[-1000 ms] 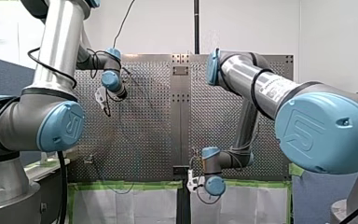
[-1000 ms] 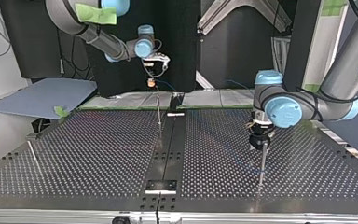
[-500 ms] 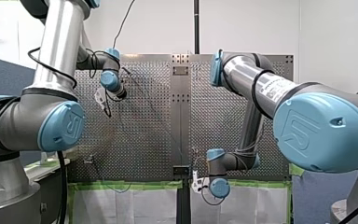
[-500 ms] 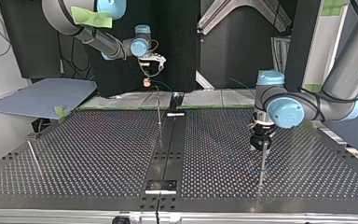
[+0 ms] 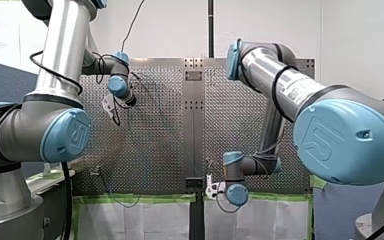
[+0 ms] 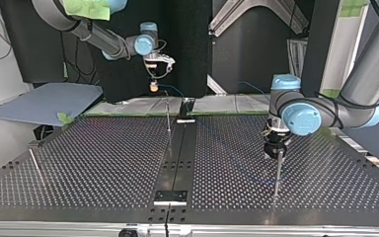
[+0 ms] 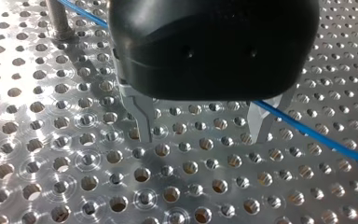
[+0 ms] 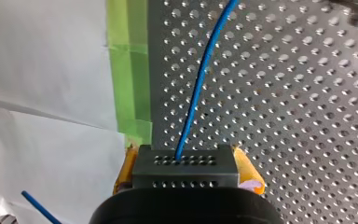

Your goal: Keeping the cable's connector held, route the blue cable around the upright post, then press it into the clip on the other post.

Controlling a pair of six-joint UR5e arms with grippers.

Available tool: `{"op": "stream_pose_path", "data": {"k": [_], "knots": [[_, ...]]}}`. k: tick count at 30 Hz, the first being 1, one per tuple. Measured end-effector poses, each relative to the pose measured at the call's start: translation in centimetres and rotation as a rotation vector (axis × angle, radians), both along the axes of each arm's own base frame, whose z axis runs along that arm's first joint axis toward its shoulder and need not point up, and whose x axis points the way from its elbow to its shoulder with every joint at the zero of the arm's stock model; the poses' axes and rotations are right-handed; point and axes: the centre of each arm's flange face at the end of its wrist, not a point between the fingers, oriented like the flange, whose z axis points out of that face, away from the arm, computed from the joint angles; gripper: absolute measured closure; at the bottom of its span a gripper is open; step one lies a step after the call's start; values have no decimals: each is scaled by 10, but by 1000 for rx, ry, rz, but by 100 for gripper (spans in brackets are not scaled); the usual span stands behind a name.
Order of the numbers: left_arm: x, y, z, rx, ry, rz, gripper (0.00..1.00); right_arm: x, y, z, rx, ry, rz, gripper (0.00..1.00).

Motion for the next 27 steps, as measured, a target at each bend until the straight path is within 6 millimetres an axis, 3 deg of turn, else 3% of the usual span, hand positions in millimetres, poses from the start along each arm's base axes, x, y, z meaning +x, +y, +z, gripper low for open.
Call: {"op": "stream_pose_path", "data": {"k": [15,27], "knots": [[-2,-9,0,1,1,-15,0,9,-14,68,-68,-75,17,100],[-3,-11,0,-17,1,-16,0,6,-12,49,-60,-89,29,100]]}}
